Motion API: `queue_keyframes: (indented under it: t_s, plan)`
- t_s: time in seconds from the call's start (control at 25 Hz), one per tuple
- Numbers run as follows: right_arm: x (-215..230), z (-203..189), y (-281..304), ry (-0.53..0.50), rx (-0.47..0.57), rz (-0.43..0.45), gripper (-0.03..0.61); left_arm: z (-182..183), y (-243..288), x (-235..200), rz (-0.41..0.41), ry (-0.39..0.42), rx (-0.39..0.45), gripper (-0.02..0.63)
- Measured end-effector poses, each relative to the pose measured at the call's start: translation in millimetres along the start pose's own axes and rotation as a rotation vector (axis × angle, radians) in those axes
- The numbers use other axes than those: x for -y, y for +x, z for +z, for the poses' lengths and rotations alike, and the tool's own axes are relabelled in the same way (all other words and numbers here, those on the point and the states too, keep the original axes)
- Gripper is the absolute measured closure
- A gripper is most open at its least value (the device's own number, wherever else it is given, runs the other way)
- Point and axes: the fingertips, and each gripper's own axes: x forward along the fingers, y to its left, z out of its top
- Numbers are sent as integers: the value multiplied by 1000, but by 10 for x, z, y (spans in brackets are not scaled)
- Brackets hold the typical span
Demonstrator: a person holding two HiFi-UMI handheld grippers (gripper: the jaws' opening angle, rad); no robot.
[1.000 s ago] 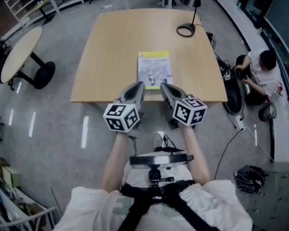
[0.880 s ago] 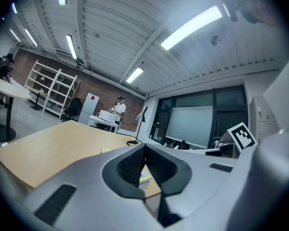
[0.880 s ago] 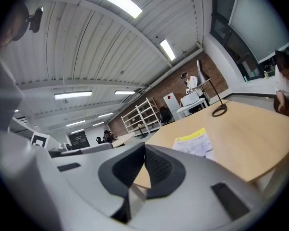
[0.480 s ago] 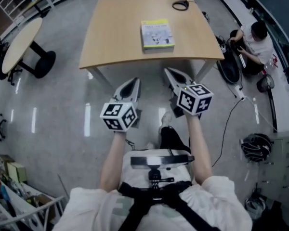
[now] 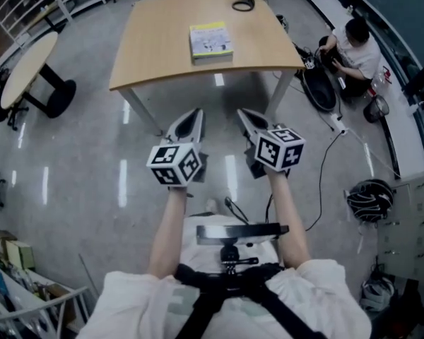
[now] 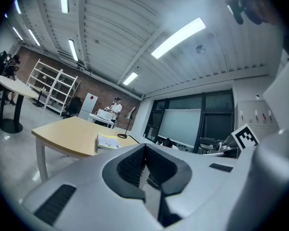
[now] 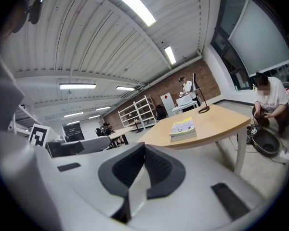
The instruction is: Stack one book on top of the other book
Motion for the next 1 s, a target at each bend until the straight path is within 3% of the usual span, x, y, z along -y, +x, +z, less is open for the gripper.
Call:
queue_keyframes:
  t_s: [0.2, 0.4, 0.72, 1.0]
  plan:
    - [-265, -216, -680, -51, -7, -13, 579, -221, -478, 507, 26, -17, -3, 600]
    - [-423, -524, -1154, -79, -30, -25, 580, -618, -910, 759, 111, 24, -67, 600]
    - [-806, -540, -1482, -141, -11, 6, 580, -508, -1319, 739, 191, 33, -27, 600]
    - [-927, -557, -1547, -129, 2, -1, 580, -314, -1385, 784, 163, 63, -10, 600]
